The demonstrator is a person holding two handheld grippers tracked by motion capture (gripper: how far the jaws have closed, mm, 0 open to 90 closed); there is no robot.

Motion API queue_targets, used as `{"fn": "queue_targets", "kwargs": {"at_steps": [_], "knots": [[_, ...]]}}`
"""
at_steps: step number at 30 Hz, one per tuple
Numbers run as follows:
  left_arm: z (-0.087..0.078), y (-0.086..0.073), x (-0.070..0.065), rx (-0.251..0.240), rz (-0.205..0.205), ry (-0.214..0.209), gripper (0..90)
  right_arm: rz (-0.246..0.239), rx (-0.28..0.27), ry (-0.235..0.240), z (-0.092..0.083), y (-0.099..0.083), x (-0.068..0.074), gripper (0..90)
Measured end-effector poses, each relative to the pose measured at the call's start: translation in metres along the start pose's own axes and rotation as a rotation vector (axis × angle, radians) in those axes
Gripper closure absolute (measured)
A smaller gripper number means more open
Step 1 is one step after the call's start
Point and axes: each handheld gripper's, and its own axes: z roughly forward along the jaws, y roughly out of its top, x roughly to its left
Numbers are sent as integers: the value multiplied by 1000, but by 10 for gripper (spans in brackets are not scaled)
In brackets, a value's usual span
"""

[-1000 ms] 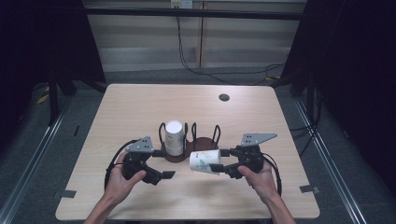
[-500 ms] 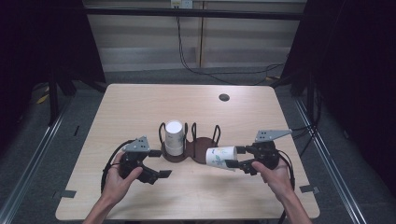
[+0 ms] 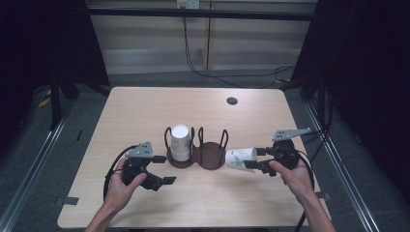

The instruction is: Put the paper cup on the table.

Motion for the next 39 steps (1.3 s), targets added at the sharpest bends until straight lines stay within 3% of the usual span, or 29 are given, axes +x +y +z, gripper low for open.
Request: {"fn": "queue_targets", "kwargs": {"at_steps": [2,4,19,28,36,39], "knots": [[-1,0,-1,0,-4,5,163,6,5,-10,-1,1,-3,321],[0,-1,-4,29,24,31,163,3,28,-34,-2,3,-7,321],[2,-5,-5,45,34,14,163,18,114,-126,-7,22,-24,314],[0,-8,-2,47,28,23,163,39,225,-204,-1,36,-36,305],[2,-9,-3,62,31,2,164,60,308,-254,6,48,-45,297],[0,-9,-3,60,32,14,165,63,337,-262,11,50,-49,285]]}}
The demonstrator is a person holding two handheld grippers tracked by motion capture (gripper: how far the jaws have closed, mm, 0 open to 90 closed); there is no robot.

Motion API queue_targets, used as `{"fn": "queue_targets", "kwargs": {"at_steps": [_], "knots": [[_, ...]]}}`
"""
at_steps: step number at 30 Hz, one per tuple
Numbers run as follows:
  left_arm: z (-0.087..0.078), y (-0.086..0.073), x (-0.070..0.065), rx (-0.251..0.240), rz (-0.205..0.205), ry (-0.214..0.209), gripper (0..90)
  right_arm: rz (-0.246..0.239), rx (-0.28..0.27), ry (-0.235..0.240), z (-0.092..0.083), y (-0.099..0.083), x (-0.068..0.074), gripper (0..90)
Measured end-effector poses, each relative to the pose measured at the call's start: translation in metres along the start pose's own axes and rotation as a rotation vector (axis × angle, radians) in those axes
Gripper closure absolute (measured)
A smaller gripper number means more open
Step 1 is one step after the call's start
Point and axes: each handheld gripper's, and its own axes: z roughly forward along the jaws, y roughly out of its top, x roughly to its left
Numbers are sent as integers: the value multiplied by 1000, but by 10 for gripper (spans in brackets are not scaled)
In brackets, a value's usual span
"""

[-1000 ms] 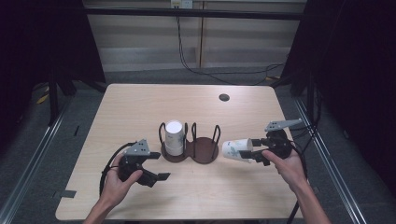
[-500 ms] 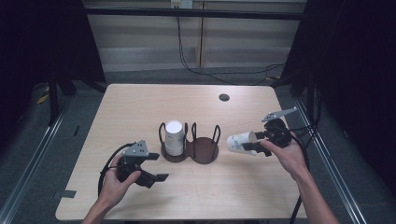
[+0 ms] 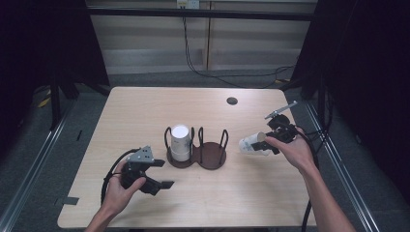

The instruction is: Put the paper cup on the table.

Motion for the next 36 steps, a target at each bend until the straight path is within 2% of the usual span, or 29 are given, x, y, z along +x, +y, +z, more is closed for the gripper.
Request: {"fn": "queue_targets", "kwargs": {"at_steps": [9,11,12,17,19,22,25,27,36], "knots": [[-2,-1,2,0,-5,-12,166,10,88,-40,12,10,-5,277],[-5,-1,3,-4,-9,-14,168,24,98,-42,13,14,-7,276],[-6,-1,3,-16,-15,-11,168,14,114,-49,13,16,-7,276],[-7,-2,3,-3,-8,-5,168,9,162,-64,20,24,-5,272],[-7,-2,3,-9,-12,-5,168,-9,195,-75,26,25,-5,270],[-8,-2,4,-15,-17,-6,168,-9,225,-84,33,26,-6,266],[-7,-3,4,-9,-15,-3,167,-9,235,-93,36,28,-8,247],[-7,-3,4,-4,-17,-3,167,-16,247,-119,38,31,-7,228],[-8,-3,5,-5,-12,-8,167,-27,239,-126,48,38,0,203]]}}
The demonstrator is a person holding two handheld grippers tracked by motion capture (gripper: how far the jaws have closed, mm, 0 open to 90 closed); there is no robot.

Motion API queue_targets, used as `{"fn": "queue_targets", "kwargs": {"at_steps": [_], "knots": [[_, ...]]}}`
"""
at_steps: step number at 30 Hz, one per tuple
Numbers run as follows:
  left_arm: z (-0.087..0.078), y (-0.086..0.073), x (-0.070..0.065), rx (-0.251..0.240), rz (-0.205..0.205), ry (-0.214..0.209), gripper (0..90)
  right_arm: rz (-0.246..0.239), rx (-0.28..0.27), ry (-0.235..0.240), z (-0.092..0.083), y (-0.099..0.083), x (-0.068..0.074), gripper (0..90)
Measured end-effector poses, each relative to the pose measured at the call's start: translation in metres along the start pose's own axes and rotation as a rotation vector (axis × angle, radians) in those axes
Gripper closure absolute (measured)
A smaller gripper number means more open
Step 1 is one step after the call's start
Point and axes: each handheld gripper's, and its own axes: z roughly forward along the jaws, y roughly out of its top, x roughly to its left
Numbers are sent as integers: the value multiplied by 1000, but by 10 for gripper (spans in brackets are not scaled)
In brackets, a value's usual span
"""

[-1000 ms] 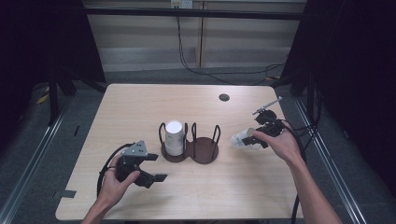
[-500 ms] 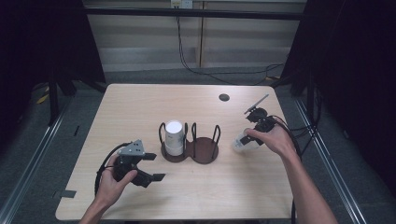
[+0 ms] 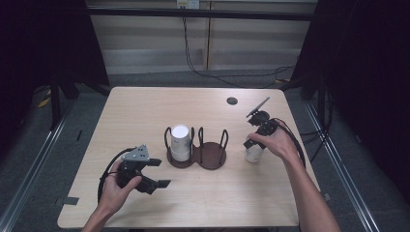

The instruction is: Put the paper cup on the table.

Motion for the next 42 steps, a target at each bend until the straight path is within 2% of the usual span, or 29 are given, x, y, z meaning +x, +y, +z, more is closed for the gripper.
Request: {"fn": "queue_targets", "kwargs": {"at_steps": [7,14,20,22,24,26,28,30,32,35,39,42], "knots": [[0,0,0,1,0,0,167,22,-17,3,0,-2,0,181],[1,0,0,0,-2,4,168,45,-75,22,-1,-8,-3,140],[1,0,0,-5,-3,12,168,61,-116,28,-3,-9,-2,142],[2,0,0,-12,3,-1,168,63,-150,23,-6,-10,-3,142],[3,1,-1,-21,7,3,168,68,-185,24,-9,-10,-2,138],[4,1,-2,-20,13,-1,168,70,-195,25,-9,-11,-2,140],[3,1,0,-26,8,9,169,73,-209,14,-9,-12,-1,140],[1,0,1,-18,5,31,170,91,-235,20,-9,-16,-2,139],[0,-1,1,-36,-6,39,170,118,-265,36,-8,-17,-1,139],[0,-1,1,-30,0,39,169,115,-293,17,-11,-17,0,139],[-2,-1,2,-35,-19,37,169,115,-337,24,-16,-20,1,138],[-4,-1,2,-19,-23,33,169,108,-362,23,-21,-23,3,137]]}}
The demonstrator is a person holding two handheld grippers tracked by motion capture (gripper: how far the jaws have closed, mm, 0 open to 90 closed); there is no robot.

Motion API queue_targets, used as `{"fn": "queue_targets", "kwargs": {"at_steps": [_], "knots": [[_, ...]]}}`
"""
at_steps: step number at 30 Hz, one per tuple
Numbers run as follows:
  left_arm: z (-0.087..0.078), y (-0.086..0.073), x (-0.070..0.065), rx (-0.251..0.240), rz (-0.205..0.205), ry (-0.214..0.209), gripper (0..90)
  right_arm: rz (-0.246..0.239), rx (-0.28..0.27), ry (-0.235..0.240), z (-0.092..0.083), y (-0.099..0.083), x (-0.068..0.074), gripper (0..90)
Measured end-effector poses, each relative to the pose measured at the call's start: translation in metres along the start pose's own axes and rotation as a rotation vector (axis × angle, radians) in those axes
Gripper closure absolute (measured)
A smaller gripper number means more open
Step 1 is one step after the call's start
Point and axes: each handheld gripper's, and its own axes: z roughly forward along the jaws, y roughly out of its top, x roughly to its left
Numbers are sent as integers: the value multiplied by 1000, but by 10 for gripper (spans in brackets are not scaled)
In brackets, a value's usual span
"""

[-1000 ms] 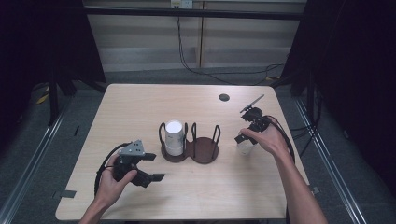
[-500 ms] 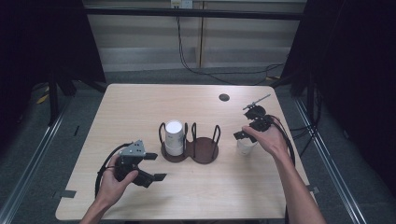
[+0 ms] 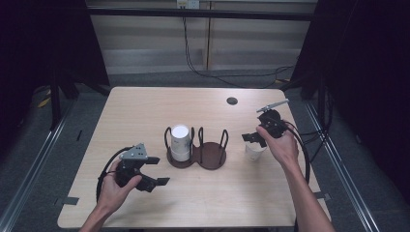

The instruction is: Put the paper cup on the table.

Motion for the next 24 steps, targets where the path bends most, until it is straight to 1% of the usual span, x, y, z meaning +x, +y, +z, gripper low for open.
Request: {"fn": "queue_targets", "kwargs": {"at_steps": [1,2,3,4,5,6,7,9,10,11,12,13,14,15,16,18,20,22,24], "knots": [[-1,-1,0,-9,-4,5,169,2,-11,2,-2,-1,0,137],[-2,-2,1,-5,-7,9,169,15,-27,13,-3,-2,1,137],[-2,-2,1,3,-9,11,171,3,-34,23,-5,-3,3,137],[-3,-3,2,2,-16,15,172,-7,-43,9,-6,-4,4,135],[-3,-3,2,3,-17,22,175,0,-64,-8,-9,-5,6,136],[-4,-4,1,3,-10,27,179,-5,-83,-2,-10,-6,6,136],[-5,-5,1,-2,-17,26,185,-8,-103,16,-13,-7,6,136],[-7,-6,0,-9,-10,39,197,-6,-135,11,-18,-10,9,135],[-7,-7,0,-16,-15,39,196,-11,-142,16,-20,-11,9,136],[-7,-7,0,-18,-11,47,197,-12,-150,18,-22,-13,11,136],[-7,-8,0,-28,-12,63,196,-8,-171,15,-24,-15,12,136],[-7,-9,0,-29,-8,65,196,-4,-188,17,-26,-19,14,136],[-7,-9,0,-31,-19,67,196,-2,-192,28,-27,-21,15,137],[-7,-10,0,-29,-16,72,196,0,-207,38,-27,-25,17,137],[-7,-11,1,-37,-21,77,196,-1,-224,35,-28,-28,19,137],[-7,-13,1,-44,-33,75,196,-4,-253,29,-30,-35,23,137],[-8,-14,1,-43,-29,83,196,4,-288,49,-31,-42,26,138],[-9,-16,1,-44,-36,85,195,-12,-307,52,-31,-51,32,138],[-9,-17,2,-46,-38,72,194,-21,-333,51,-31,-58,36,136]]}}
